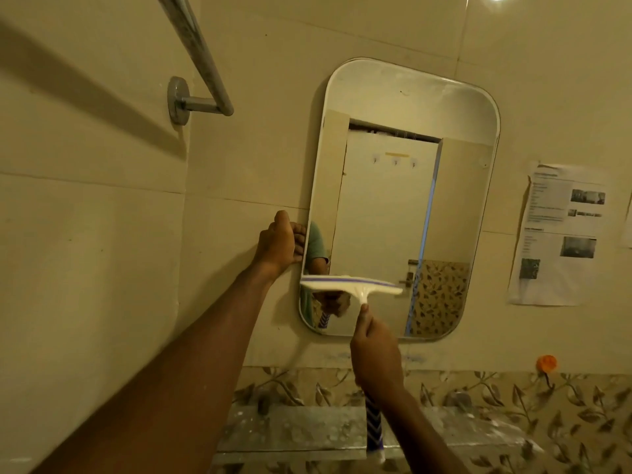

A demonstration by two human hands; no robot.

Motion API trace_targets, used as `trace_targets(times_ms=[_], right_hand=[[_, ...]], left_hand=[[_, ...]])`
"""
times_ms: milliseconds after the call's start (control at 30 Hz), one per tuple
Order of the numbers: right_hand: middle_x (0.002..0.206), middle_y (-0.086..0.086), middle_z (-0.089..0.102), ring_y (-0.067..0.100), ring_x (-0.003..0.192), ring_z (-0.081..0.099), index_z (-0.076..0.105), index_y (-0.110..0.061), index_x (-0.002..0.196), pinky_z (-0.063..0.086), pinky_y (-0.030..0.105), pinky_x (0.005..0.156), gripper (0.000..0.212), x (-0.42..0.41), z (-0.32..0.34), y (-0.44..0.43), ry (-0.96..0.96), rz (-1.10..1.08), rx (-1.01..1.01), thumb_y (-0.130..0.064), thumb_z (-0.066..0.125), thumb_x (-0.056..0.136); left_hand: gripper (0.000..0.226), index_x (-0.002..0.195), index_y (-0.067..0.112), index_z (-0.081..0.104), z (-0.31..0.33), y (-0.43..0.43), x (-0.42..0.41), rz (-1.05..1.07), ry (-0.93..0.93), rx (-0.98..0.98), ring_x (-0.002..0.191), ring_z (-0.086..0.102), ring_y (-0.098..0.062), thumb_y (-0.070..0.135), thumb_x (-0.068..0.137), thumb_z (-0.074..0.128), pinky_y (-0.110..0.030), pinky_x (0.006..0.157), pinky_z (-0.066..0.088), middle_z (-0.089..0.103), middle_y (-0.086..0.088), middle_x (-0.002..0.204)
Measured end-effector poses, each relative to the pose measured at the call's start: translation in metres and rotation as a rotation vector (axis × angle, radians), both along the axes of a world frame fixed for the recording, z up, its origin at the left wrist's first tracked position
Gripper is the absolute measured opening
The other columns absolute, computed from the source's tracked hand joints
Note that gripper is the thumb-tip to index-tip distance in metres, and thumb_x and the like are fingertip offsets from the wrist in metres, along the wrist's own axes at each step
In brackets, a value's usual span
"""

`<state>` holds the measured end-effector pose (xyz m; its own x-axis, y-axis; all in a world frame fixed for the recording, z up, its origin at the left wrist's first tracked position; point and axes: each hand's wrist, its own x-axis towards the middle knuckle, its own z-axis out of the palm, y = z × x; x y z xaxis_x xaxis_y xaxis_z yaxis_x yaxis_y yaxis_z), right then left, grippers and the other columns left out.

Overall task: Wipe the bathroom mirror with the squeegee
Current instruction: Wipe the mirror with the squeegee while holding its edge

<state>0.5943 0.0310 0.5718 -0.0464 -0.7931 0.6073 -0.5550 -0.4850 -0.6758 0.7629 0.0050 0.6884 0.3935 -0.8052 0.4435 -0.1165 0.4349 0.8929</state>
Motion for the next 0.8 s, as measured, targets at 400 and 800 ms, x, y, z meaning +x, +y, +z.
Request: trace_targets(times_ms=[400,800], right_hand=[[0.054,-0.002,0.047,0.012,0.047,0.047,0.046,-0.021,0.062,0.048,0.028,0.044,0.050,-0.002,0.072,-0.006,-0.035,0.058,-0.165,-0.039,0.025,0.104],[0.051,-0.002,0.045,0.013,0.043,0.041,0.045,-0.020,0.059,0.034,0.026,0.041,0.051,-0.007,-0.006,0.009,0.009,0.059,-0.006,-0.036,0.029,0.104]], left_hand=[[0.059,0.102,0.004,0.064,-0.002,0.005,-0.002,0.052,-0.052,0.011,0.093,0.065,-0.033,0.039,0.097,0.017,-0.043,0.085,0.056,0.068,-0.019,0.097],[0.053,0.102,0.002,0.060,0.001,0.012,-0.010,0.114,-0.134,0.011,0.091,0.065,-0.035,0.036,0.100,0.021,-0.050,0.088,0.055,0.066,-0.024,0.101]])
